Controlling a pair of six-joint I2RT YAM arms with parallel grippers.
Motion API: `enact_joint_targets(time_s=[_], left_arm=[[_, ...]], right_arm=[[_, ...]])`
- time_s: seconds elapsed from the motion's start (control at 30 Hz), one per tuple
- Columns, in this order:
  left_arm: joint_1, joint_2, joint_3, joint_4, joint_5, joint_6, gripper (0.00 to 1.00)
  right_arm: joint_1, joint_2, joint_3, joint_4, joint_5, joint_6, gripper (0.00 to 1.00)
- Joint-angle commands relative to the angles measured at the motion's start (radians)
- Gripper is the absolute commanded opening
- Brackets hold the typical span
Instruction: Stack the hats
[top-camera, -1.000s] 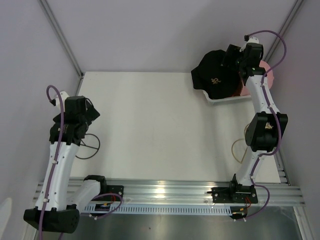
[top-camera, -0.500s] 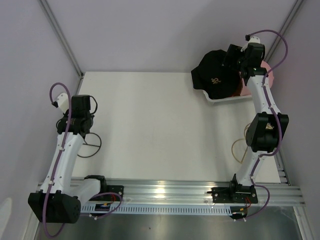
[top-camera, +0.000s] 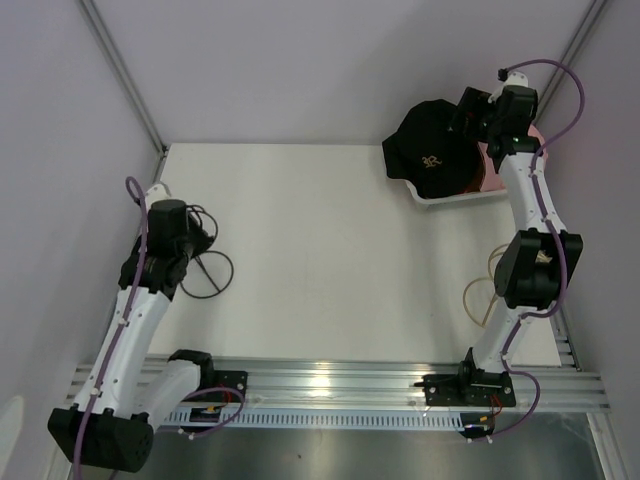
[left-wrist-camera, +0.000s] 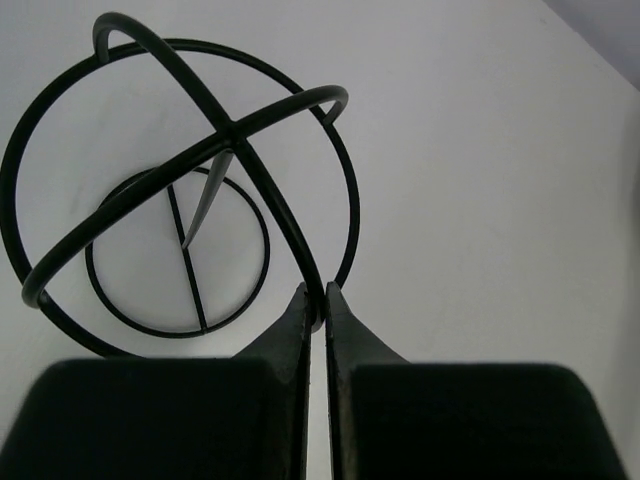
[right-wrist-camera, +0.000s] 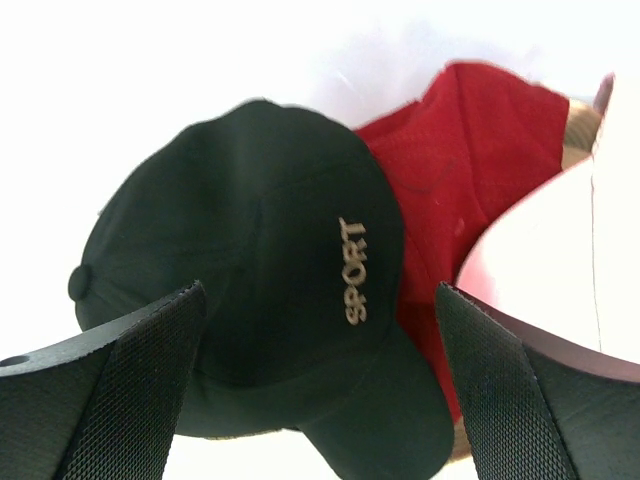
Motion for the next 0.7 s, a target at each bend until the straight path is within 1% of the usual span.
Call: enact_joint_targets(time_s=[0.0,0.07,0.1,0.17,0.2,0.27,0.3,0.4,0.5,0.57,0.6,0.67], left_arm=[[-0.122,-0.043,0.001,0.120,0.188,0.034,0.01],[-0.195,-0.032,0.016,0.144,0.214,0.039,0.01],[-0.278,-0.024,0.019,0.155,0.220,0.050,0.01],[-0.357,0.009,0.018,0.203,0.237,0.067,0.01],[-0.428,0.019,0.013,0.224,0.259,0.071,0.01],[-0.484,0.066,0.007,0.287,0.277,0.090,0.01],[-0.530,0.086,0.009,0.302,0.314,0.097,0.01],[-0.585,0.164,0.024,0.367,0.348,0.134,0.01],[-0.599,0.238,0.035,0.472,0.386,0.172,0.01],[-0.599,0.276,0.050,0.496,0.394,0.179,0.01],[-0.599,0.311,0.083,0.503,0.403,0.179,0.01],[-0.607,0.341,0.099,0.519,0.450,0.185,0.01]], right_arm=[[-0.010,-0.077,-0.022,0.011,-0.010,0.017,1.00],[-0.011,-0.098,-0.045,0.030,-0.005,0.016,1.00],[-0.011,-0.109,-0.079,0.042,-0.002,0.014,0.99],[-0.013,-0.140,-0.120,0.104,-0.002,0.010,1.00],[-0.013,-0.144,-0.148,0.117,-0.004,0.008,0.99],[-0.016,-0.144,-0.145,0.117,-0.031,0.013,0.99],[-0.016,-0.144,-0.143,0.119,-0.045,0.013,1.00],[-0.016,-0.152,-0.153,0.140,-0.094,0.022,0.99],[-0.016,-0.169,-0.175,0.183,-0.148,0.013,0.99],[-0.016,-0.173,-0.186,0.198,-0.201,0.005,0.99],[-0.016,-0.176,-0.188,0.200,-0.226,-0.007,0.99],[-0.014,-0.183,-0.203,0.226,-0.290,-0.013,1.00]])
